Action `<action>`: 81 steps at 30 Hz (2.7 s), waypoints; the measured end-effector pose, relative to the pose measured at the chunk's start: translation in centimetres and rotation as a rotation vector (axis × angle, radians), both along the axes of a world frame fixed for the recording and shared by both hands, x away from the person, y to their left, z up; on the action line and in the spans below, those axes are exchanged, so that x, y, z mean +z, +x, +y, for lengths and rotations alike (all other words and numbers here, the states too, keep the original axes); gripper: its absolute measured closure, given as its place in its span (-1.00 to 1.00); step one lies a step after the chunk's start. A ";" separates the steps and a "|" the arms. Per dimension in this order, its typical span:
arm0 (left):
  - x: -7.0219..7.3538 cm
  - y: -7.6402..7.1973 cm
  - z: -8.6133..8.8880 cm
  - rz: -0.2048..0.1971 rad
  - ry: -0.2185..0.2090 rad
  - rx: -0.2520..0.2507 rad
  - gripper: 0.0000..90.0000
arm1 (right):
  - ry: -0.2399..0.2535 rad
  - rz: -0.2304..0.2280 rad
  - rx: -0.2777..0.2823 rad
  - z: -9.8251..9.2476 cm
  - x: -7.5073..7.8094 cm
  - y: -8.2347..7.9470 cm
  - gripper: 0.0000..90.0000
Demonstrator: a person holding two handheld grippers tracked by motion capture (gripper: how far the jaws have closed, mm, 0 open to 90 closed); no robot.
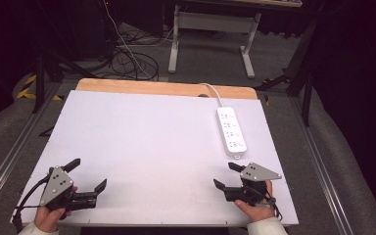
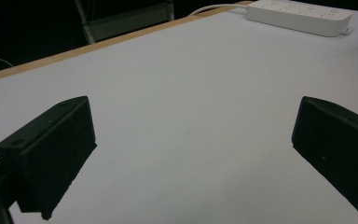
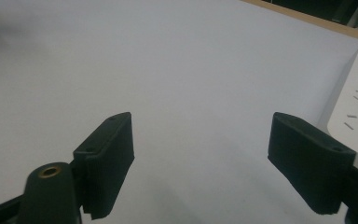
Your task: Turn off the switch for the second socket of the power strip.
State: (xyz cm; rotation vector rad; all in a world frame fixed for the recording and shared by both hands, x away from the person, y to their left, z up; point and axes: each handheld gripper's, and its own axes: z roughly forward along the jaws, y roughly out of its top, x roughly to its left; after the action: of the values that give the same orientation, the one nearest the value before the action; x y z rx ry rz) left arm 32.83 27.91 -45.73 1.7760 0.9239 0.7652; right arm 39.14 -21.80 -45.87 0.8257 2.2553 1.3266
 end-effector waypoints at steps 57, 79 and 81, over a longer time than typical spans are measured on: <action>0.0 -0.1 -0.2 -0.012 0.028 0.001 -1.00 | -0.036 0.006 -0.007 0.6 5.7 3.2 -0.50; 0.0 -0.1 -0.2 -0.013 0.034 0.003 -1.00 | -0.060 0.002 -0.063 0.4 8.1 6.1 -0.32; 0.0 -0.2 -0.2 -0.013 0.036 0.003 -1.00 | -0.068 -0.006 -0.065 0.4 8.3 6.5 -0.14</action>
State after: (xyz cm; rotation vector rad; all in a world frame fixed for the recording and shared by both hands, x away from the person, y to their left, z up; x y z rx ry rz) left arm 32.68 27.75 -45.73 1.7995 0.9095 0.7989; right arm 45.60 -21.38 -37.55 0.8617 2.2365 1.2148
